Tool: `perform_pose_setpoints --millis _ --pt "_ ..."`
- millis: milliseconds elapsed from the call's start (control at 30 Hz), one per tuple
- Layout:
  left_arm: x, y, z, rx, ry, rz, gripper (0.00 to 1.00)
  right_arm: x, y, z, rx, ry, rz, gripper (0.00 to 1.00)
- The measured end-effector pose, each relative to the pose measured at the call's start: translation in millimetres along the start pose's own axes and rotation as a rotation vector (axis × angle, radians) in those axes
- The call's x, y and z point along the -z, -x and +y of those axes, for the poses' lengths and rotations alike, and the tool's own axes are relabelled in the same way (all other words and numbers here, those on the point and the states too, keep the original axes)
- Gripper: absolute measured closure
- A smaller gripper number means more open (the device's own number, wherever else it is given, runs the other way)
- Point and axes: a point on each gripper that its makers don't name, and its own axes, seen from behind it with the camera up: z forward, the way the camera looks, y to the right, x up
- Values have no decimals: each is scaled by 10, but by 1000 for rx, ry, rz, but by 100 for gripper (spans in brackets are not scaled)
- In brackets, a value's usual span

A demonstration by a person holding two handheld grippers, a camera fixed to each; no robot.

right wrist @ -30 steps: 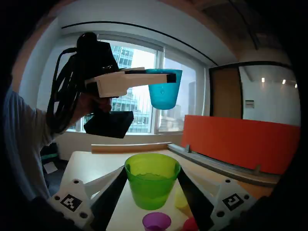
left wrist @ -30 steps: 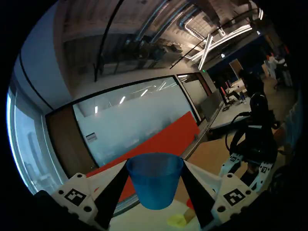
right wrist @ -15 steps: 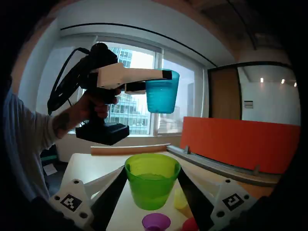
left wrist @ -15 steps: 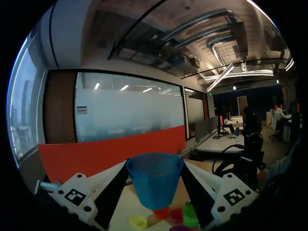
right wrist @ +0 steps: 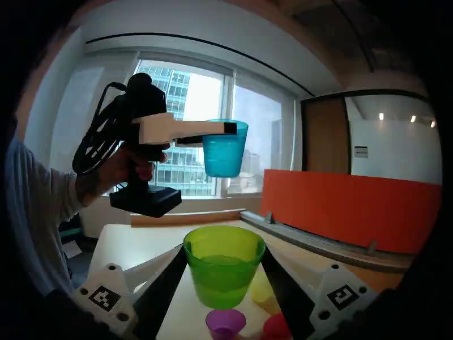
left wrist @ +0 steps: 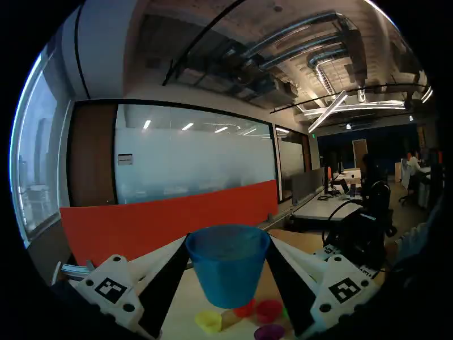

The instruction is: Pour water

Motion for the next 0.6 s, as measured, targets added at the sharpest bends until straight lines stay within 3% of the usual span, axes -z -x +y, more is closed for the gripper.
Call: perform_pose_setpoints --millis 600 --pt "214 389 -127 36 -22 -38 12 486 22 341 -20 112 -26 9"
